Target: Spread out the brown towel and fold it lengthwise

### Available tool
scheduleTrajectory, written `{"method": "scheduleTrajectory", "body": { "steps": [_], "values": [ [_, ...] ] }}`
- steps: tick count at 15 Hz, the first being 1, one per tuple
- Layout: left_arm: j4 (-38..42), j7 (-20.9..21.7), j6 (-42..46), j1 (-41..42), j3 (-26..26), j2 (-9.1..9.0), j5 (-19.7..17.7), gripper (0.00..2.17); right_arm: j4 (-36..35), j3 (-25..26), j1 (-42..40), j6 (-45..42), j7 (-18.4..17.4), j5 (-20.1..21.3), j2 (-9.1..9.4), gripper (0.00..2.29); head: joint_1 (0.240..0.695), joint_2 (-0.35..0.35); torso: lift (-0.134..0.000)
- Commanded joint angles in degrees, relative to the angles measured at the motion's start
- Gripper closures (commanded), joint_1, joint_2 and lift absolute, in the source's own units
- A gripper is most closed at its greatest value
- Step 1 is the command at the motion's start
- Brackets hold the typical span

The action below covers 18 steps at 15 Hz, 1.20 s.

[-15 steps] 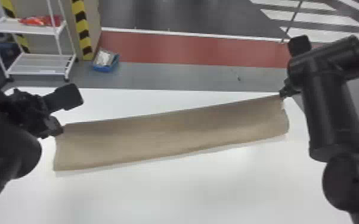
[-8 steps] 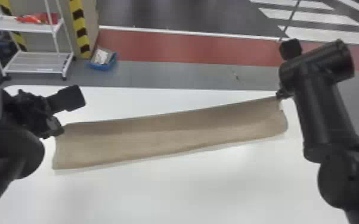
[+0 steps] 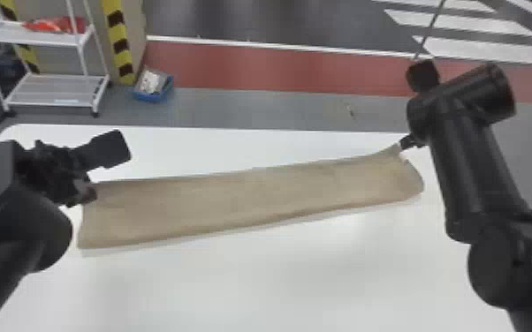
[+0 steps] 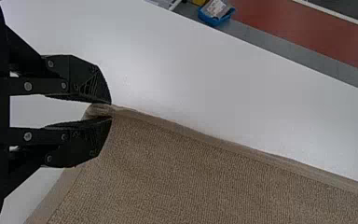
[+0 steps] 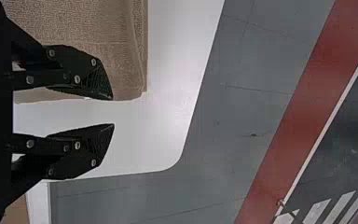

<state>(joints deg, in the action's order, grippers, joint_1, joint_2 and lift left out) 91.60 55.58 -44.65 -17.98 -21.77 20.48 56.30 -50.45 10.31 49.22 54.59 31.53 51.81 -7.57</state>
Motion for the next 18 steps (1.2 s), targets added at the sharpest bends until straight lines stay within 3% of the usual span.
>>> {"method": "scheduleTrajectory", "body": {
  "steps": [1,8,18],
  "values": [
    [0.77,-1.52,-0.14,0.93,0.24,0.00,-0.22,0.02,0.00,0.06,-0.18,0.04,-0.51,-0.04,0.19,0.14,0.695,-0.152,-0.124],
    [3.32,-3.99,-0.14,2.52,1.74,0.18,-0.84,0.01,-0.17,1.20,-0.97,0.74,-0.07,-0.04,0.19,0.14,0.695,-0.149,-0.124],
    [4.73,-3.63,0.04,4.27,4.55,0.44,-1.81,0.01,-3.07,3.13,-3.25,2.85,1.07,-1.36,0.10,0.14,0.695,-0.144,-0.124]
  ]
}}
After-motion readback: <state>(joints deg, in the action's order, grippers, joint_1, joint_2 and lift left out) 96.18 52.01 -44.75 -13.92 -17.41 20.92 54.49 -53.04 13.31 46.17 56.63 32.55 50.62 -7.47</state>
